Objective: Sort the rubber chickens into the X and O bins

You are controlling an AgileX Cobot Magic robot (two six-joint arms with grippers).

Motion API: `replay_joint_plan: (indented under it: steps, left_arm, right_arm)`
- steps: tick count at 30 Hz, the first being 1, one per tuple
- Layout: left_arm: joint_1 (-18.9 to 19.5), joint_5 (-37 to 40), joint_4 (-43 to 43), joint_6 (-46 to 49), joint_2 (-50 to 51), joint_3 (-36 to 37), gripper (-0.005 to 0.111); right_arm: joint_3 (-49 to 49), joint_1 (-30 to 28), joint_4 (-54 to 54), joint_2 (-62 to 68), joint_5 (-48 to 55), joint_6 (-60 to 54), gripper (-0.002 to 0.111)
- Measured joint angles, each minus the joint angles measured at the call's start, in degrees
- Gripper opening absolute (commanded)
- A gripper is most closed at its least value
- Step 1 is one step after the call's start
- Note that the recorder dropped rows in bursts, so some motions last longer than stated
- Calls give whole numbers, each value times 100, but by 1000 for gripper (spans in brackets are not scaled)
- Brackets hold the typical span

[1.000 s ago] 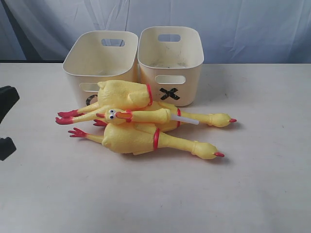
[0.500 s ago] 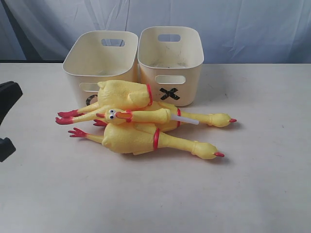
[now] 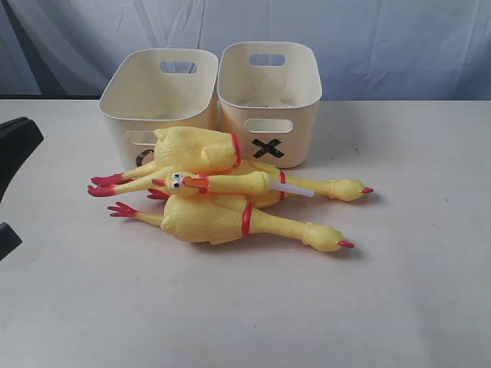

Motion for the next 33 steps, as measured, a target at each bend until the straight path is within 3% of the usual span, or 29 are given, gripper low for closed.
replay_joint_plan:
  steps: [8,12,19,22,28,33]
  left_arm:
    - [0,-180,8,0,0,0,0]
    - [0,-424,21,0,0,0,0]
    - [0,-287,113,0,0,-41,0]
    - [0,97,515,-305,0,-228,0]
    - [0,683,1933,-1808,0,-789,0]
    - [0,774,2808,-2503,0,-1020,0]
  right_arm:
    - [0,0,10,0,-66,989,0]
    - [0,0,10,0,308,2009,0]
    - [-375,0,-64,0,1094,2312,0]
    - [-646,0,-164,-10,1585,2328,0]
    - [-1237,0,-337,211,2566,2195,0]
    - [-1752,0,52,724,3485,1118,0]
